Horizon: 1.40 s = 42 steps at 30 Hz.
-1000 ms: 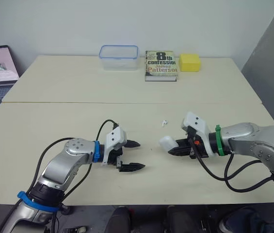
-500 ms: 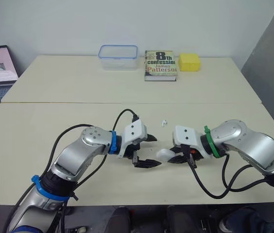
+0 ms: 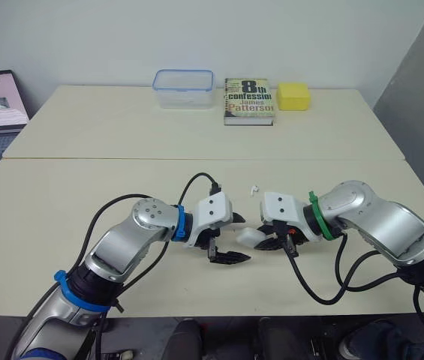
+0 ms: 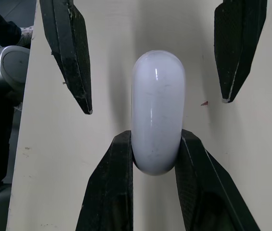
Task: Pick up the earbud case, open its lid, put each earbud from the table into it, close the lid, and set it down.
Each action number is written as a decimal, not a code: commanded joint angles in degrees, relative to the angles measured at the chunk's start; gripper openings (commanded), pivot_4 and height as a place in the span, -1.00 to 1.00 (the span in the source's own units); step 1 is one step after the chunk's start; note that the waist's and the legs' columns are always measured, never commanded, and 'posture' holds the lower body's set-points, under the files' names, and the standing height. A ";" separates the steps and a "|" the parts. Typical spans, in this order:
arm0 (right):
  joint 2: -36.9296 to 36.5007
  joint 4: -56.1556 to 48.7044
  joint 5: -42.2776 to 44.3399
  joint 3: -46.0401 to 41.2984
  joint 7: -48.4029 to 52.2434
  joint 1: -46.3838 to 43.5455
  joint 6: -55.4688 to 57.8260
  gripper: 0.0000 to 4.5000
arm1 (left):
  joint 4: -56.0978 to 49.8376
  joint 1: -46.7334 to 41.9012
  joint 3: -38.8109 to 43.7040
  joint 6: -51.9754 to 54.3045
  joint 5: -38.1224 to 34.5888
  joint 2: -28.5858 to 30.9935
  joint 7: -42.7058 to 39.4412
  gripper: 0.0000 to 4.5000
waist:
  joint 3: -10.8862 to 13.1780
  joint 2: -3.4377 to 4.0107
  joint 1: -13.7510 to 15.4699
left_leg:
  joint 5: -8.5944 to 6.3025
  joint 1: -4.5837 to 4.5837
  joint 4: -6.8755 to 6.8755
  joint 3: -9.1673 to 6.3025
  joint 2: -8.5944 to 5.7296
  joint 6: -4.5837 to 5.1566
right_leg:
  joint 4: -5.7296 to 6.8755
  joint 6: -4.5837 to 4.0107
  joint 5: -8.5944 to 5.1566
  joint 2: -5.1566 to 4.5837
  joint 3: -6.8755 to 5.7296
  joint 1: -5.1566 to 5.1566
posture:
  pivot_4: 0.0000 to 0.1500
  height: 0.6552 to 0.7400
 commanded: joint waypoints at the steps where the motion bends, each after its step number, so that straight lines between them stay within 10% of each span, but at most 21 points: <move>1: 0.31 -1.46 -0.41 -1.70 0.52 -0.93 0.14 -0.66 | -0.11 -0.85 0.36 -1.27 -0.06 -0.91 -0.37 0.72 | 0.00 0.00 0.01 | 0.00 0.00 0.00 0.00 0.00 0.00 | 0.01 0.00 0.00 0.00 0.00 0.00 | 1.00 1.00; 11: 1.12 -1.25 -0.96 -2.51 0.61 -0.50 0.15 -0.66 | 1.00 -0.44 0.79 -1.16 -0.12 -1.14 -1.21 -0.66 | 0.00 0.00 -0.01 | 0.00 0.02 0.02 -0.01 0.00 0.00 | 0.07 0.00 0.00 0.00 -0.01 0.00 | 1.00 1.00; 23: 1.47 -1.12 -1.67 -2.58 1.28 -0.64 -0.86 -0.66 | 1.87 0.30 1.20 -1.83 0.05 -2.45 -0.55 -0.67 | 0.00 0.00 -0.01 | 0.00 0.03 0.04 -0.01 0.00 0.00 | 0.10 0.00 0.00 0.00 0.00 0.00 | 1.00 1.00; 33: -4.69 1.20 -5.02 -6.17 5.55 -0.43 -8.92 0.99 | 2.25 6.86 5.27 -6.49 -2.33 -3.36 -0.21 -0.67 | 0.00 0.00 0.01 | 0.00 0.05 0.05 0.01 0.00 0.00 | 0.12 0.00 0.00 -0.01 0.01 0.00 | 1.00 1.00; 42: -5.46 -0.60 -0.68 -18.95 6.78 6.23 -22.12 1.00 | 6.48 15.26 13.35 -18.91 -6.56 -10.11 0.68 -0.67 | 0.00 0.00 0.17 | 0.00 0.08 0.06 0.05 0.02 0.00 | 0.13 -0.01 0.01 -0.04 0.04 0.03 | 1.00 1.00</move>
